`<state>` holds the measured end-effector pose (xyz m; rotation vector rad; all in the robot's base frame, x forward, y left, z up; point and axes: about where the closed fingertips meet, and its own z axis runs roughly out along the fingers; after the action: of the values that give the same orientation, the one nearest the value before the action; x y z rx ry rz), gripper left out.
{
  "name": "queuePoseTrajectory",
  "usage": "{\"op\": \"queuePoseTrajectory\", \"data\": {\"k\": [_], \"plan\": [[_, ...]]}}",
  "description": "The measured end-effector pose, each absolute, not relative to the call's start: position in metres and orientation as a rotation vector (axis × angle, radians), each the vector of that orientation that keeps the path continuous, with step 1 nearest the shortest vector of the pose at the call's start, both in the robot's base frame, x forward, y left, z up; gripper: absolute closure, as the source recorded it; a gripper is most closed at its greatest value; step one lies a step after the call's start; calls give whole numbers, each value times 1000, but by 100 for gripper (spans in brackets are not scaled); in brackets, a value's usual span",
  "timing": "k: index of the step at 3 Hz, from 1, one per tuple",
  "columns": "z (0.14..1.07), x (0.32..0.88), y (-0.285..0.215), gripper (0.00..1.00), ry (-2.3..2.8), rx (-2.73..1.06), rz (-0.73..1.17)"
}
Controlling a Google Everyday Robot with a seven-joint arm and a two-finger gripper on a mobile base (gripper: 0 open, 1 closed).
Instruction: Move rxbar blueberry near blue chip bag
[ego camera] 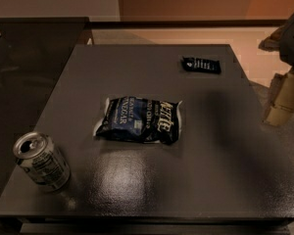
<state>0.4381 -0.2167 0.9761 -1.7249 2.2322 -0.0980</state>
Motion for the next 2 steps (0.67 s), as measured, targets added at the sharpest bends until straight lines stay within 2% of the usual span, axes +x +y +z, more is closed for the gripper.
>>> {"op": "queuePoseTrajectory", "data": {"k": [1, 2], "plan": [[976, 438, -217, 0, 2232, -1725, -98], [958, 476, -214, 0, 2224, -1716, -62]]}}
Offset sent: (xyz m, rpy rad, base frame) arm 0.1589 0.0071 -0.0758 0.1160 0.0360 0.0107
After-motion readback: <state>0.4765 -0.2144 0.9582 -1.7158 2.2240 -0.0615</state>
